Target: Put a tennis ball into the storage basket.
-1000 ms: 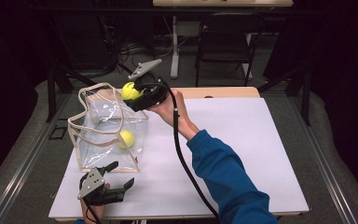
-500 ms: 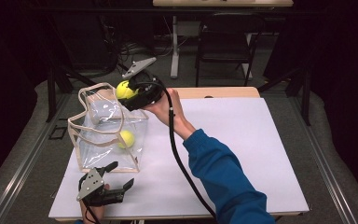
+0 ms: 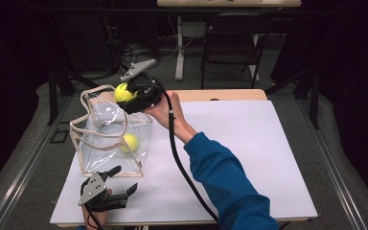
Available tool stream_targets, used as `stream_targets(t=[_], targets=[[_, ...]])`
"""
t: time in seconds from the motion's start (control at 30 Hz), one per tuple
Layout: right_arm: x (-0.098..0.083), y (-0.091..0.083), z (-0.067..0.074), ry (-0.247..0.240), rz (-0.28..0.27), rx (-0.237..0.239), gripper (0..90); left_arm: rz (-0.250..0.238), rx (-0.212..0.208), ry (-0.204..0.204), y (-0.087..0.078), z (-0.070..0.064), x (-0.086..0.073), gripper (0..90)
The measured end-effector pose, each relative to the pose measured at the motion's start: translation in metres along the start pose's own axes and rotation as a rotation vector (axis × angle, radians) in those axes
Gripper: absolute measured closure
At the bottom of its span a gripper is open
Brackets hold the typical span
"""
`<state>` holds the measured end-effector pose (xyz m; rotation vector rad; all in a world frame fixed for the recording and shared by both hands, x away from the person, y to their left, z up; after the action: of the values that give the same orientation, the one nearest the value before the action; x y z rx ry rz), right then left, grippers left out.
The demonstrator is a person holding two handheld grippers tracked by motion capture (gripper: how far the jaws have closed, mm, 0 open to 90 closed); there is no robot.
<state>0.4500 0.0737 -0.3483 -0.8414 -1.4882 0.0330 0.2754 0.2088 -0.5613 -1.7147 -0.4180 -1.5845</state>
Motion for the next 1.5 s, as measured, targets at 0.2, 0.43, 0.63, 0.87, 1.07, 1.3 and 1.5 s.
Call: stream_targets(t=[0.2,0.43,0.63,0.87,1.07,1.3,1.5], targets=[[0.003,0.001,0.003,-0.004,-0.017,0.005,27.0,0.004,-0.003,-0.003,0.001,0.000,0.000,16.0],[0.005,0.005,0.006,-0.008,-0.029,0.009,26.9,0.002,-0.007,-0.009,0.001,0.000,0.000,16.0],[0.010,0.007,0.011,-0.018,-0.040,0.011,27.0,0.002,-0.012,-0.009,0.002,0.000,-0.001,16.0],[0.015,0.006,0.016,-0.032,-0.053,0.015,27.0,-0.005,-0.014,-0.012,0.003,0.001,0.000,16.0],[0.019,0.007,0.017,-0.044,-0.056,0.021,26.9,-0.008,-0.013,-0.012,0.002,0.001,0.000,16.0],[0.023,0.017,0.021,-0.050,-0.040,0.034,26.9,-0.004,-0.010,-0.012,0.002,-0.001,0.000,16.0],[0.026,0.021,0.028,-0.055,-0.033,0.042,26.9,-0.009,-0.009,-0.002,0.000,0.000,0.000,16.0]])
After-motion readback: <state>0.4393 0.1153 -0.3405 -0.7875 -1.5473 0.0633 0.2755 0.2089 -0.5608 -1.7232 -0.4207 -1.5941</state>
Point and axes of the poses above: each handheld gripper's, and its own axes: y roughly forward along the jaws, x roughly out of its top, z roughly to its left, the point moved 4 cm from there along y, roughly forward along the jaws, and after that the axes turned 2 degrees about y, right-handed, at the moved point
